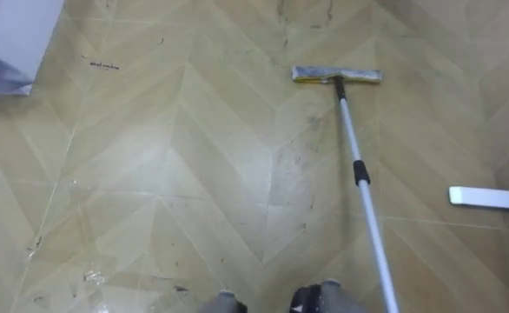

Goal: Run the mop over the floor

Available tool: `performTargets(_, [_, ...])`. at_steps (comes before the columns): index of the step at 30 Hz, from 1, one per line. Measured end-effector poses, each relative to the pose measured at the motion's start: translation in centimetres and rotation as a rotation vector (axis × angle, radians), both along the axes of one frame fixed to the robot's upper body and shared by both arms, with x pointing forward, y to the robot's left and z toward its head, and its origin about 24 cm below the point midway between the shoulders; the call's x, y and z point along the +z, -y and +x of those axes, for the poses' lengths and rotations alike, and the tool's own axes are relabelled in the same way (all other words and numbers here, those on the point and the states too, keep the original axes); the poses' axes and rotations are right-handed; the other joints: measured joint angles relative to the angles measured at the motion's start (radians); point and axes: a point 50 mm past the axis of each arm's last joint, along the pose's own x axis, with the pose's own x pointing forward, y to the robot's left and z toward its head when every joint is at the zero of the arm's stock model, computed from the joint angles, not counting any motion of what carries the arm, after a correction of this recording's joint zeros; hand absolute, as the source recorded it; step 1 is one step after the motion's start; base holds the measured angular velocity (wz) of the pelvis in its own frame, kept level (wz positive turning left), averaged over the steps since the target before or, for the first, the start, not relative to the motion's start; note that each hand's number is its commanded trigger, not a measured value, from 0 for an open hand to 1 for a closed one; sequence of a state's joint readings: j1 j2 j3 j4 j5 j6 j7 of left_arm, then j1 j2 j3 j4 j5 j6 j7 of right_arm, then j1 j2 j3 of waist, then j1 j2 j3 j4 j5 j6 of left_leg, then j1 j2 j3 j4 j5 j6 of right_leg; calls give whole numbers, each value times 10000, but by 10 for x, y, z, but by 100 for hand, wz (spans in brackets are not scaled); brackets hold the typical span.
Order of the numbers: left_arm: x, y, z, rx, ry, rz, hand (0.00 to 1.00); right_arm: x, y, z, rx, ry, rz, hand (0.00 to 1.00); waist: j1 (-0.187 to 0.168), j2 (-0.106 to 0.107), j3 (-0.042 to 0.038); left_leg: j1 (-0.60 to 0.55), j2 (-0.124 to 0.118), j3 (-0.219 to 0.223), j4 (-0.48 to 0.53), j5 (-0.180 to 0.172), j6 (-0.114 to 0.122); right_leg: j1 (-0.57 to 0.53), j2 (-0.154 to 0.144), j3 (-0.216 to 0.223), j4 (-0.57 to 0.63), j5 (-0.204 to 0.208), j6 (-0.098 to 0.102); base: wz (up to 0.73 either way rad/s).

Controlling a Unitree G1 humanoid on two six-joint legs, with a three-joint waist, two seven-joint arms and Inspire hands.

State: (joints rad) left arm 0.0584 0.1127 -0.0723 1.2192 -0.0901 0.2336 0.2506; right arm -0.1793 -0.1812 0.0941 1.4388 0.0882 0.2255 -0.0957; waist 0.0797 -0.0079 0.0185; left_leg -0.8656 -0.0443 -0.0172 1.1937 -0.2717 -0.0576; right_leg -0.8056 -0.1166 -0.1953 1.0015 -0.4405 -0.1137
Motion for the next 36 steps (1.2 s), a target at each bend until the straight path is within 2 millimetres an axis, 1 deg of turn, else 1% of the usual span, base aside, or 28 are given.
performTargets(1, [0, -1, -1, 166, -11, 39, 0, 4, 2, 11, 9, 202, -42, 100, 138, -132, 7, -479, 8, 56, 741, 875, -37, -74, 25, 123, 145, -24, -47, -37])
performTargets(2, [0, 0, -5, 504, -39, -7, 0, 13, 11, 35, -83, 764, -103, 100, 423, -335, 73, -1470, 31, 122, 2429, 2305, -99, -132, 15, 164, 401, -61, -126, -53])
performTargets(3, [-1, 1, -5, 669, -14, -97, 0, 25, 20, 59, -15, 1403, -116, 100, 716, -372, 102, -2452, 174, 337, 4445, 2443, -91, -139, 8, 205, 663, -93, -253, -53])
performTargets(5, [-1, 0, -7, 791, 78, -105, 0, 37, 28, 82, 223, 2187, 29, 100, 1114, -591, 185, -3451, 184, 673, 6105, 2350, 30, -120, 2, 526, 824, -132, -320, -28])
performTargets(7, [0, -1, -6, 536, 346, -157, 0, 47, 27, 103, 308, 2849, 363, 100, 1228, -758, 235, -3860, 190, 869, 6112, 2077, 298, -64, 16, 825, 649, -167, -253, 1])
performTargets(8, [0, -1, -5, 482, 426, -288, 0, 50, 29, 107, 255, 3037, 505, 100, 1221, -746, 223, -3653, 195, 902, 5194, 2005, 362, 23, 176, 1031, 407, -203, -181, 21])
performTargets(10, [-1, 0, -2, 162, 459, -489, 0, 47, 37, 94, 115, 2854, 565, 100, 1201, -531, 168, -2580, 230, 911, 2071, 1855, 578, 326, 663, 1208, -249, -90, 309, 36])
performTargets(11, [-1, 0, -1, -115, 420, -672, 0, 42, 45, 78, -167, 2574, 559, 100, 1210, -131, -37, -1531, 328, 956, -606, 1757, 715, 601, 1160, 1296, -860, 37, 542, 47])
performTargets(12, [-1, 0, 1, -362, 394, -836, 0, 35, 51, 53, -526, 2053, 580, 100, 1198, 212, -172, -408, 319, 981, -3102, 1672, 860, 903, 1636, 1527, -1477, 208, 854, 47])
performTargets(13, [-1, 0, 1, -490, 350, -924, 0, 31, 54, 40, -673, 1771, 559, 100, 1173, 402, -243, 77, 313, 986, -4087, 1623, 956, 1079, 1870, 1639, -1795, 288, 1001, 49])
performTargets(14, [-1, -1, 1, -596, 242, -1034, 0, 24, 56, 14, -1010, 1172, 562, 100, 1098, 696, -341, 843, 206, 1057, -5511, 1472, 1634, 1408, 2024, 1868, -2116, 390, 1308, 82])
performTargets(15, [1, -5, 7, -887, 170, -984, 0, 17, 54, -15, -1385, 286, 593, 100, 737, 585, -257, 995, 77, 1468, -5371, 1172, 1856, 1428, 1647, 1867, -771, 321, 1436, 116])
performTargets(16, [1, -6, 9, -993, 132, -923, 0, 14, 54, -32, -1587, -256, 540, 100, 470, 571, -238, 967, 72, 1774, -4905, 774, 2015, 1442, 1247, 1730, 301, 260, 1385, 138])
performTargets(17, [2, -7, 17, -1238, 217, -816, 0, 10, 52, -66, -1882, -1186, 331, 100, 292, 470, -109, 892, 162, 2296, -3911, 1, 2076, 1218, 792, 1674, 1661, 220, 1557, 92])
performTargets(18, [1, 1, 17, -1296, 314, -998, 0, 9, 51, -88, -1979, -1774, 155, 100, 321, 733, -173, 790, 371, 2397, -3204, -624, 2033, 947, 832, 1698, 2435, 716, 1920, 34])
performTargets(19, [0, 3, 16, -1249, 359, -1090, 0, 8, 50, -92, -2011, -1863, 149, 100, 359, 841, -210, 773, 444, 2400, -3026, -865, 2030, 749, 854, 1675, 2745, 1093, 1876, -59])
performTargets(21, [1, 4, 15, -1250, 480, -1070, 0, 6, 45, -84, -1719, -1625, 283, 100, 326, 1106, -166, 921, 459, 2360, -2900, -1333, 2191, -74, 799, 1596, 3720, 2592, 1427, -104])
performTargets(23, [2, 3, 18, -1284, 661, -952, 0, 2, 35, -77, -1531, -1397, 388, 100, 104, 1198, -85, 942, 408, 2364, -2899, -1491, 2324, -687, 650, 1714, 3897, 2403, 1441, -47])
performTargets(25, [3, 3, 24, -1337, 922, -934, 0, -2, 26, -75, -1534, -1341, 428, 100, -125, 1285, -78, 942, 361, 2368, -3014, -1588, 2426, -1319, 657, 2076, 3301, 2078, 1607, -12])
performTargets(28, [3, 6, 23, -1335, 971, -903, 0, -3, 21, -76, -1666, -1437, 502, 100, -186, 1239, -59, 1372, 300, 2397, -3606, -1688, 2396, -1494, 545, 2041, 398, 1930, 1709, -12])
performTargets(29, [2, 5, 18, -1279, 805, -832, 0, -3, 21, -73, -1668, -1530, 483, 100, -138, 1135, -49, 1745, 292, 2432, -3916, -1742, 2303, -1308, 504, 1699, -863, 1988, 1609, -26])
performTargets(30, [2, 3, 12, -1195, 538, -755, 0, -2, 23, -67, -1616, -1567, 452, 100, -36, 992, -64, 2210, 292, 2441, -4194, -1825, 2186, -978, 471, 1190, -1870, 2140, 1355, -27])
performTargets(31, [2, 1, 9, -1149, 399, -678, 0, -1, 24, -65, -1570, -1653, 419, 100, 26, 897, -81, 2447, 295, 2485, -4329, -1885, 2130, -743, 474, 968, -2180, 2221, 1202, -22])
performTargets(32, [2, -2, 5, -1019, 170, -444, 0, 1, 26, -55, -1557, -1667, 367, 100, 151, 668, -58, 2872, 298, 2586, -4329, -1978, 1960, -355, 494, 533, -2440, 2194, 815, -14])
performTargets(33, [3, -6, 4, -846, 89, -232, 0, 5, 30, -42, -1519, -1515, 251, 100, 311, 429, -60, 2837, 387, 2748, -3442, -2020, 1712, -189, 526, 564, -2152, 1864, 429, -4])
performTargets(34, [3, -7, 7, -808, 148, -169, 0, 7, 33, -33, -1504, -1348, 164, 100, 375, 364, -35, 2533, 558, 2790, -2470, -1858, 1421, -191, 529, 627, -1840, 1620, 456, 0])
performTargets(35, [5, -11, 9, -680, 290, -35, 0, 14, 39, -9, -1371, -798, -19, 100, 569, 188, 33, 1640, 946, 2712, -310, -811, 781, -198, 707, 859, -1218, 1228, 367, -18])
performTargets(36, [6, -13, 10, -450, 395, -4, 0, 23, 43, 21, -1159, -74, -137, 100, 737, -169, 104, 692, 1034, 2493, 1315, 1212, 672, -213, 751, 1160, -724, 961, 166, -30])
